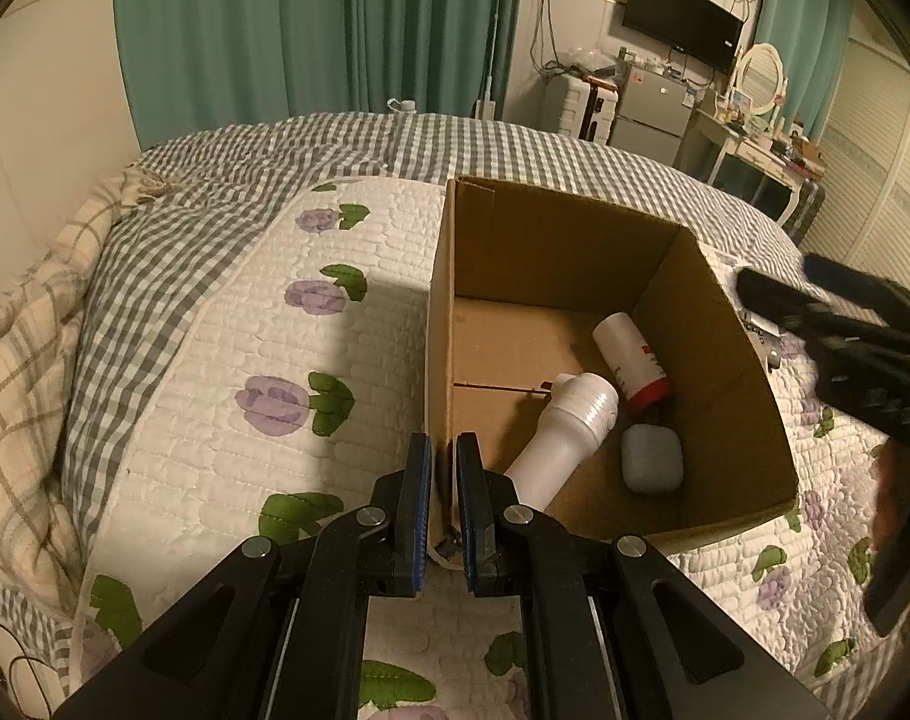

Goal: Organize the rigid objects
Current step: 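Carry the red-capped tube into the box and release it, then grasp the white phone stand with the right gripper and lift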

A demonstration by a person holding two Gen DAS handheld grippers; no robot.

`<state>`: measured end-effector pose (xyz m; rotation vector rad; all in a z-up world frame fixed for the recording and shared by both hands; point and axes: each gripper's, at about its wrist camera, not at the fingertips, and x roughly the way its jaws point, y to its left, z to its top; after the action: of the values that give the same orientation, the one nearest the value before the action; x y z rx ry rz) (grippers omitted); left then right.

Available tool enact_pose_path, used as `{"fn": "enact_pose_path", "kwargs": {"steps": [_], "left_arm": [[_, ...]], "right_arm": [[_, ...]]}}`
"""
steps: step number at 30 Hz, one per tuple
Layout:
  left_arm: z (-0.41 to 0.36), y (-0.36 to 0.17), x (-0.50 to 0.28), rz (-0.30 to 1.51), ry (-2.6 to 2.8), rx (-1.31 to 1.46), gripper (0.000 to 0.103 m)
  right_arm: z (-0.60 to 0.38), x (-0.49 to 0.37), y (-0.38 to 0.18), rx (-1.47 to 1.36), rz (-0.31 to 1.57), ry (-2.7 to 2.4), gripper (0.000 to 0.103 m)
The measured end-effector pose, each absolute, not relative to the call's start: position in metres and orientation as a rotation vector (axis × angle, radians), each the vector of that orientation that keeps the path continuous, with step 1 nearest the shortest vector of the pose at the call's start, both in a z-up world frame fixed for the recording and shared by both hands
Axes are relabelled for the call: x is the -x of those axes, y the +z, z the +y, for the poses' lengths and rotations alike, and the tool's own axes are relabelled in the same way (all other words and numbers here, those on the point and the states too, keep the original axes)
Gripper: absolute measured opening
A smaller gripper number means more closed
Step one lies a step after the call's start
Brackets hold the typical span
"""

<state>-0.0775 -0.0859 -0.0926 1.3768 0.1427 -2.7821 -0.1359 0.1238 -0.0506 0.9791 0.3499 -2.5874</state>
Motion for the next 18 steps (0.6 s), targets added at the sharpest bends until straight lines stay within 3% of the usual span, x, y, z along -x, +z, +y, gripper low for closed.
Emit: {"fn": "enact_pose_path", "kwargs": {"steps": [8,18], "left_arm": [[-0.080,-0.088,0.073,0.115,-2.767,-1.371,0.008],[-0.075,-0.088,0.072,0.073,-2.742,-1.370,0.008]], "right_arm": [[0.183,0.114,-0.032,-0.964,0.337,-2.704,0.092],[0.239,0.121,-0.060,-1.060,0.349,-2.780,0.093]]}}
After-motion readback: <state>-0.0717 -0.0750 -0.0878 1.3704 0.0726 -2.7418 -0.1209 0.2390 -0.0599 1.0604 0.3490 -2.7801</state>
